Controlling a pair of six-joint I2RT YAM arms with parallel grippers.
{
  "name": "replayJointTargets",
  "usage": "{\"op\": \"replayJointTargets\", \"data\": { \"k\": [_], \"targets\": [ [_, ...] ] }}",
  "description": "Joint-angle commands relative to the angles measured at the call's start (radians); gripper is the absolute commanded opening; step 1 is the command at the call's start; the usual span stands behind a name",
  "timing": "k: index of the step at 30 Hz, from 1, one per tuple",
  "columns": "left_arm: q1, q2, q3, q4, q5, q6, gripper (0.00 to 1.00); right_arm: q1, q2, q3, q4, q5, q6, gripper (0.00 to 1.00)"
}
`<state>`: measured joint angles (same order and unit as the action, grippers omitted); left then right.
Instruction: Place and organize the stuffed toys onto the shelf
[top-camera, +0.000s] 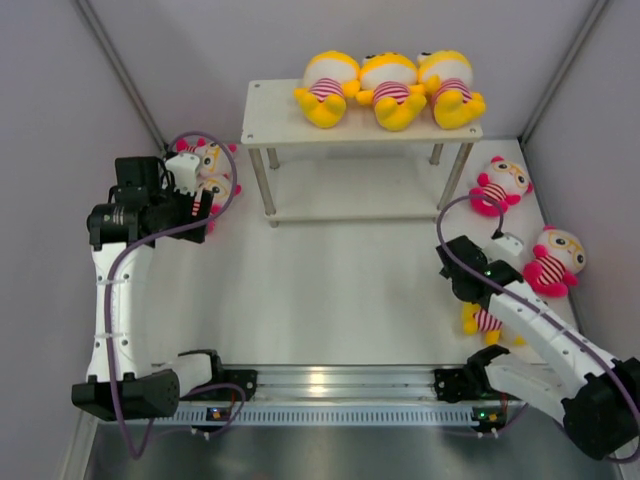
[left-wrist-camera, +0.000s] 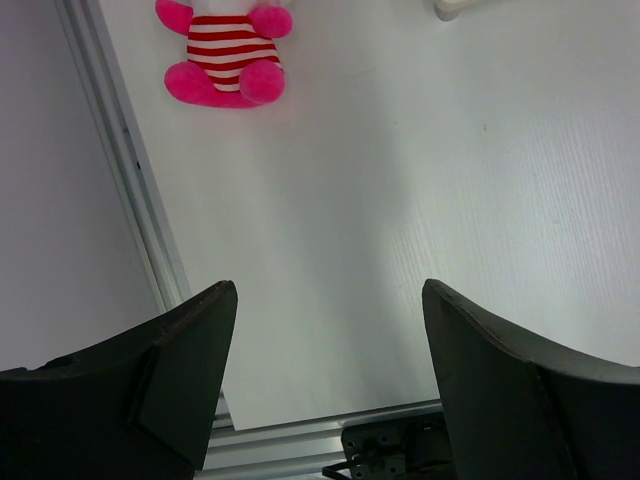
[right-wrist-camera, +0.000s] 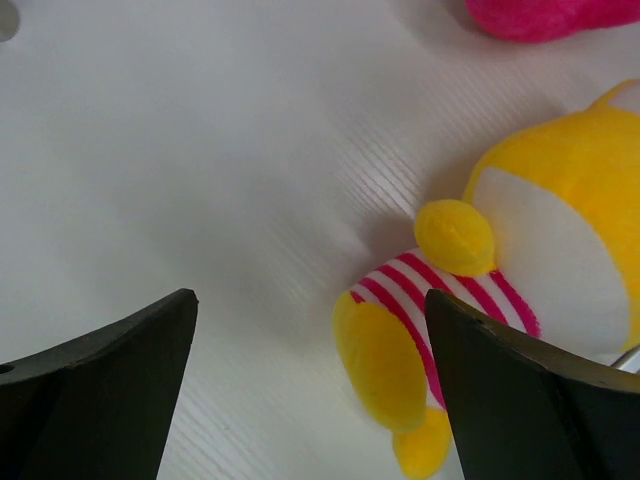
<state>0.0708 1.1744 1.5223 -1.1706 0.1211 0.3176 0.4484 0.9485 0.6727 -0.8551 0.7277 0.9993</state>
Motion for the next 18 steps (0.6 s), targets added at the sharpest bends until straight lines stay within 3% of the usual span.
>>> {"op": "replayJointTargets", "data": {
  "k": [1, 6, 8, 11, 12, 15, 18],
  "targets": [
    [-0.005, -0.007, 0.015, 0.034, 0.022, 0.014, 0.80, -0.011, 0.070, 0.027, -0.119, 0.111, 0.256, 0.97],
    [-0.005, -0.004, 0.019, 0.031, 0.041, 0.014, 0.80, -0.013, 0.229, 0.102, -0.321, 0.090, 0.484, 0.97],
    [-0.005, -0.002, 0.021, 0.032, 0.048, 0.012, 0.80, -0.011, 0.300, 0.120, -0.357, 0.035, 0.484, 0.95],
    [-0.005, 0.001, 0.022, 0.032, 0.046, 0.014, 0.80, -0.011, 0.309, 0.101, -0.291, -0.030, 0.444, 0.81],
    [-0.005, 0.001, 0.022, 0.032, 0.045, 0.015, 0.80, -0.011, 0.297, 0.087, -0.263, -0.034, 0.438, 0.68],
    [-0.006, 0.002, 0.024, 0.031, 0.037, 0.020, 0.80, -0.011, 0.231, 0.038, -0.191, -0.039, 0.443, 0.41],
    [-0.006, 0.004, 0.026, 0.026, 0.032, 0.023, 0.80, -0.013, 0.143, -0.007, -0.073, -0.060, 0.324, 0.26]
  ]
}}
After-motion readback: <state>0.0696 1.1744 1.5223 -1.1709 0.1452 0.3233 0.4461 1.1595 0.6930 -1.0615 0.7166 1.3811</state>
